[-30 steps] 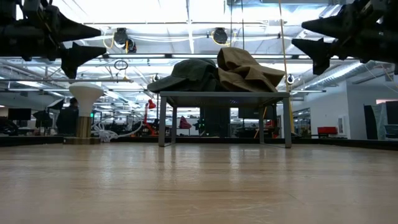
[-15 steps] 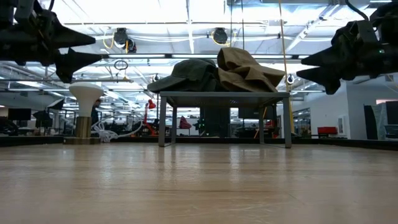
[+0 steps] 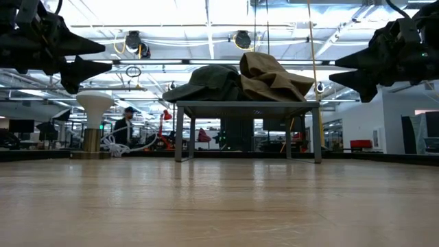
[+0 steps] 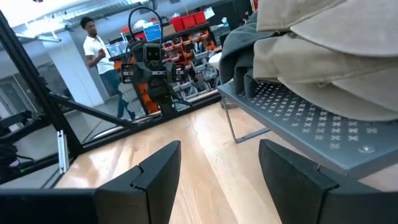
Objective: Pick & Place hat
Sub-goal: Return to Home Position
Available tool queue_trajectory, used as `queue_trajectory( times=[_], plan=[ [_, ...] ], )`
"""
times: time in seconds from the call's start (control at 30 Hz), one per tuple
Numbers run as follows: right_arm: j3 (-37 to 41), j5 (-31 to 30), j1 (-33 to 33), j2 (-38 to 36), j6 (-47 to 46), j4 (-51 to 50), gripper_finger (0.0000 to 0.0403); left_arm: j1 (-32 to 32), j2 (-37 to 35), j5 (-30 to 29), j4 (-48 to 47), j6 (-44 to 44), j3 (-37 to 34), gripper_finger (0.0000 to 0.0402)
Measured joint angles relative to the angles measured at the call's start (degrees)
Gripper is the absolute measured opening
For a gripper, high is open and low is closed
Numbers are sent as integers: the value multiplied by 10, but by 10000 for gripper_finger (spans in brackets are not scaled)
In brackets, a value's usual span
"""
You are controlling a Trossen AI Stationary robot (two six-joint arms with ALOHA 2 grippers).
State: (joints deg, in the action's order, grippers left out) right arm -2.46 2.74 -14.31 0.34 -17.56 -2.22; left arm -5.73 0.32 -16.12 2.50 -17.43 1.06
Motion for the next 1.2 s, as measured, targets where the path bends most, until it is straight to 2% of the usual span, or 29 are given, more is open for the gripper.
queue_trajectory(
  times=[0.1, 0.3, 0.57, 1.2],
  plan=[
    [0, -15, 0, 1, -17, -1, 210, 0, 0, 0, -1, -21, 0, 239],
    [0, -39, 0, 7, -9, 42, 210, 0, 0, 0, 11, -7, -1, 239],
    [0, -42, 0, 7, -12, 105, 210, 0, 0, 0, 18, -7, -1, 239],
    [0, -42, 0, 7, -12, 108, 210, 0, 0, 0, 20, -8, -1, 239]
  ],
)
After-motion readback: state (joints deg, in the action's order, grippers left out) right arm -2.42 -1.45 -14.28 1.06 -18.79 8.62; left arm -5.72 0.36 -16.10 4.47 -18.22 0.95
